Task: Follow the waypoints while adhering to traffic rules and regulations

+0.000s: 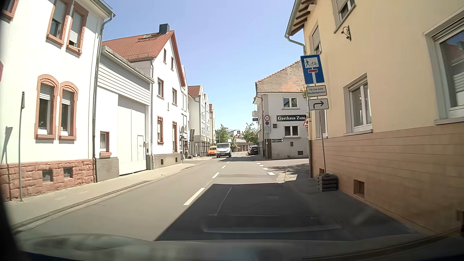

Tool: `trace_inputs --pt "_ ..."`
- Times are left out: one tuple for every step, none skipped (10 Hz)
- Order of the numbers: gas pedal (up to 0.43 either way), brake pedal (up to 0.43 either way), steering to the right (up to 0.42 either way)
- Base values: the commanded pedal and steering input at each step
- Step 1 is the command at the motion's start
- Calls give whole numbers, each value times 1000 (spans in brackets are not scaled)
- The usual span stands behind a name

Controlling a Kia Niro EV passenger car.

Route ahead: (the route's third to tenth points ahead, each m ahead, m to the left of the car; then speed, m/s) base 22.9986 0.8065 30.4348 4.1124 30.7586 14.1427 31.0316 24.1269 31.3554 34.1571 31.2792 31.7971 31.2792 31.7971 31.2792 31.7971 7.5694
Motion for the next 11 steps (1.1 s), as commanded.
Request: trace_inputs --pt "0 30 4" --pt "0 37 4" --pt "0 43 3" --pt "0 49 3" --pt "0 73 3" --pt "0 104 1" --pt "0 140 0" --pt "0 159 0" --pt "0 177 0" --pt "0 183 -1" --pt "0 207 0"
